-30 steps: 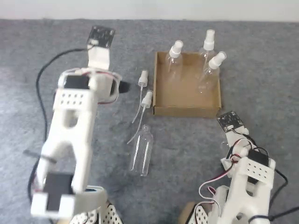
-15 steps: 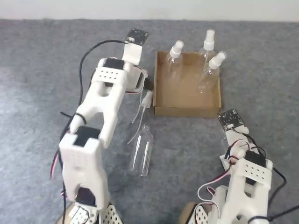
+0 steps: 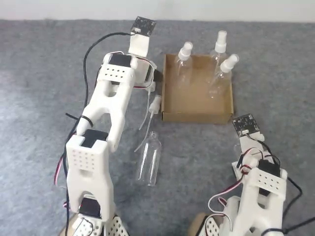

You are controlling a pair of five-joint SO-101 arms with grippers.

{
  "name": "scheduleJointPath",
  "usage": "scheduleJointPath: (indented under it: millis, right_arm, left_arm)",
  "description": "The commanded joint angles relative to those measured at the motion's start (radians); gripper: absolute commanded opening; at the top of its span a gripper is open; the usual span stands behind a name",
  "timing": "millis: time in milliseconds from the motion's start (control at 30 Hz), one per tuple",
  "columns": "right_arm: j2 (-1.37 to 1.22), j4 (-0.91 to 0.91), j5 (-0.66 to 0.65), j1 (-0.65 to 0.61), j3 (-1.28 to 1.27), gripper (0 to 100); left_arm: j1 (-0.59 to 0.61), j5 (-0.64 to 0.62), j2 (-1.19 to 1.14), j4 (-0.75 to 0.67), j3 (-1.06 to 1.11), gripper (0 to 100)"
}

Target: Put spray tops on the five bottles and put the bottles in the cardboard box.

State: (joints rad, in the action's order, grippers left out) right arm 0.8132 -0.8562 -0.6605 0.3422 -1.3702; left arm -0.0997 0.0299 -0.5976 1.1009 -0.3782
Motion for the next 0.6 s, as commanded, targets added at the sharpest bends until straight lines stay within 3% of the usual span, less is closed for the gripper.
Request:
scheduleJointPath:
  millis: [0, 333, 567]
  right_arm:
    - [-0.004, 0.012, 0.015, -0.018, -0.037, 0.9]
    - [-0.004, 0.012, 0.015, -0.018, -0.037, 0.9]
    - [-0.004, 0.012, 0.017, -0.018, -0.037, 0.9]
  left_arm:
    - [-0.005, -0.012, 0.011, -0.038, -0.048, 30]
    - [-0.014, -0.011, -0.052, -0.028, -0.133, 30]
    - [-0.011, -0.014, -0.236, 0.161, -0.421, 30]
